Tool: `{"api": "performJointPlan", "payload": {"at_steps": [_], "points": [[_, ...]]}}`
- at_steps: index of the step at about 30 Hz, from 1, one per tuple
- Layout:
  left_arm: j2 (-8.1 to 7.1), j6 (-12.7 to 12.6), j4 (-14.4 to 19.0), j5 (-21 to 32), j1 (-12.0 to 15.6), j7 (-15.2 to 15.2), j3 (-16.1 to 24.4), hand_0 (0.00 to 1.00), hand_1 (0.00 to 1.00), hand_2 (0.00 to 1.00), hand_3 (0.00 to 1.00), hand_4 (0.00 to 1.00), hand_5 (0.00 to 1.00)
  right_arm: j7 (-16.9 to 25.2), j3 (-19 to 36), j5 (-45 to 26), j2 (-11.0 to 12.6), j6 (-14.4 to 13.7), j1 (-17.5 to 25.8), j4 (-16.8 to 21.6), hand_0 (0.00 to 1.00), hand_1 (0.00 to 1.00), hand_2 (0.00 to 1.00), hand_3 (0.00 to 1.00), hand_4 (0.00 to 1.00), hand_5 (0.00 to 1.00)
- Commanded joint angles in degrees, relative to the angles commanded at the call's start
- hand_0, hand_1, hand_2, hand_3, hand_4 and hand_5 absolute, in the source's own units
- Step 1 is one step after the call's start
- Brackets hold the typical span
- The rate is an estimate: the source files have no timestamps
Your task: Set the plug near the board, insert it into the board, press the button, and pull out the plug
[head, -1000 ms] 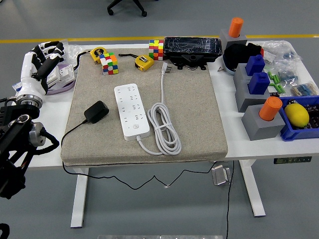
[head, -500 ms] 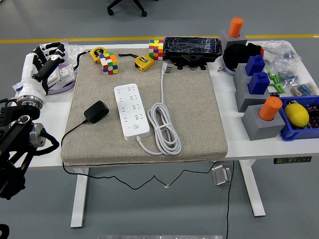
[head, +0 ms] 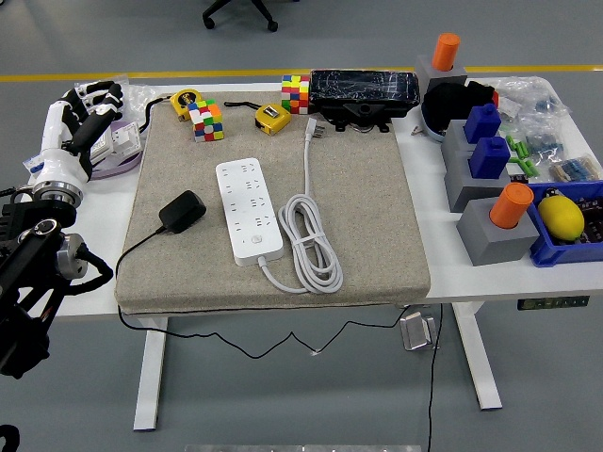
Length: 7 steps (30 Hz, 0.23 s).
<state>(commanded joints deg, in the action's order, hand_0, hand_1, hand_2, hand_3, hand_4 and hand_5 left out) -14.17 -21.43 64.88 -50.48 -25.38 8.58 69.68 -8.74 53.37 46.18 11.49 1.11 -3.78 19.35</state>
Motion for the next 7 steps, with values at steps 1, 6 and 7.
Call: {"api": "performJointPlan", "payload": {"at_steps": [1,6,7], "points": [[0.01,-0.01,0.01,-0.01,-0.02,0.01,0.03,0.632,0.656,0.586,0.569,0.703,0.318,0.01,0.02,0.0,0.0,0.02,-0.01,0.05,0.609,0.672,0.685,0.566,0.915,0.44],[0.03,0.02,0.01,-0.01,-0.02,-0.04,0.07,0.63,0.656,0.587,0.569,0.703,0.317,0.01,-0.03,-0.01,-0.03,0.02,-0.04,0.05,0.608,0.673,0.685,0.566,0.914,0.439],[0.04,0.01,-0.01,-0.02,0.0,-0.05,0.08,0.63,0.656,0.587,0.569,0.703,0.317,0.01,-0.03,-0.02,-0.04,0.02,-0.04,0.05,0.608,0.673,0.685,0.566,0.914,0.439]]}}
